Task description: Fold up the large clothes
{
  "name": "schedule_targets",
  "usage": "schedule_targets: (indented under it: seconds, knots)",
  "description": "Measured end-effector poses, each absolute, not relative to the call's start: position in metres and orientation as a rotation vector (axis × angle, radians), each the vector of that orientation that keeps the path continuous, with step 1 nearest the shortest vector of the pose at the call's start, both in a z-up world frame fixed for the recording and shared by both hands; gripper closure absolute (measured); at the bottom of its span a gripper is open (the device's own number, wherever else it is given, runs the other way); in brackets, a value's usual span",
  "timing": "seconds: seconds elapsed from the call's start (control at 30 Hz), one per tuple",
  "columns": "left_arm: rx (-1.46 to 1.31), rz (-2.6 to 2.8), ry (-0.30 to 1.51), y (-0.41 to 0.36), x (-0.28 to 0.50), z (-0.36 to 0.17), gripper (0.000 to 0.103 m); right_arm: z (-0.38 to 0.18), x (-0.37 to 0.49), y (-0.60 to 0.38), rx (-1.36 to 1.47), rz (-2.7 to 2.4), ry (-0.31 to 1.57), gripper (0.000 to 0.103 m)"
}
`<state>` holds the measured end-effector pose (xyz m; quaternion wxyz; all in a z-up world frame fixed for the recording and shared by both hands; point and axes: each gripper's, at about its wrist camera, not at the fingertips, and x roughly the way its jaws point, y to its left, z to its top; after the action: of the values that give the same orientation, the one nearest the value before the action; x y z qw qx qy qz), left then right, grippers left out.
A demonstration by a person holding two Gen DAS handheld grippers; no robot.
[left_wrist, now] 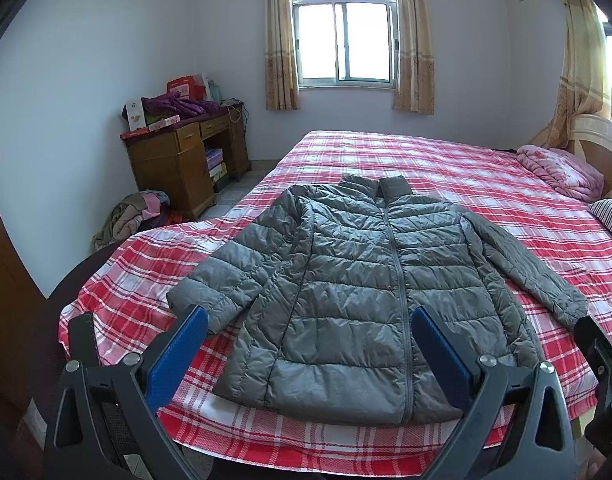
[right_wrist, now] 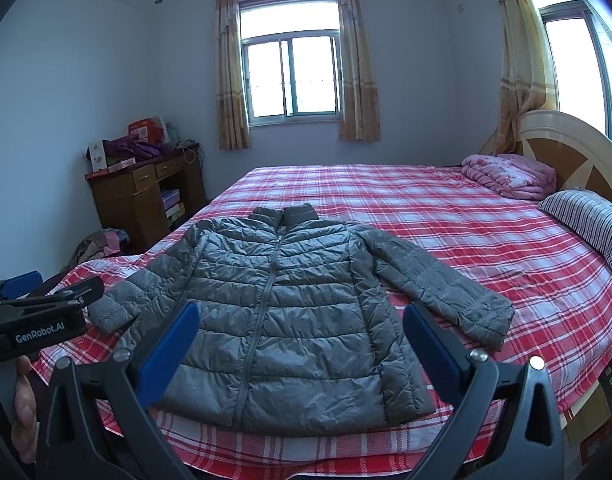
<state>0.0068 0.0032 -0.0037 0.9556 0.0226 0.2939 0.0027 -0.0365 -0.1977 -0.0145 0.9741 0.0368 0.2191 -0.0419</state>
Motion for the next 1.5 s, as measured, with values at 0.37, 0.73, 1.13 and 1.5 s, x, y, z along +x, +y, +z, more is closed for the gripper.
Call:
schedule_targets:
  seconds: [0.37, 0.73, 1.13, 1.5]
  knots:
    - [0.045, 0.004, 0.609, 0.001, 0.01, -0.008, 0.001, -0.019, -0.033, -0.196, 0.073, -0.086, 0.452, 0.0]
    - [0.131, -0.026, 0.635, -0.011, 0.079, -0.052, 0.001, -0.052, 0.003, -0.275, 0.172, -0.209, 0.503, 0.0]
    - [0.155, 0.005, 0.745, -0.011, 0.213, -0.119, 0.001, -0.137, 0.039, -0.471, 0.44, -0.597, 0.674, 0.0]
    - [0.218, 0.094, 0.857, -0.008, 0.281, -0.181, 0.001, -0.181, 0.089, -0.521, 0.455, -0.614, 0.767, 0.058]
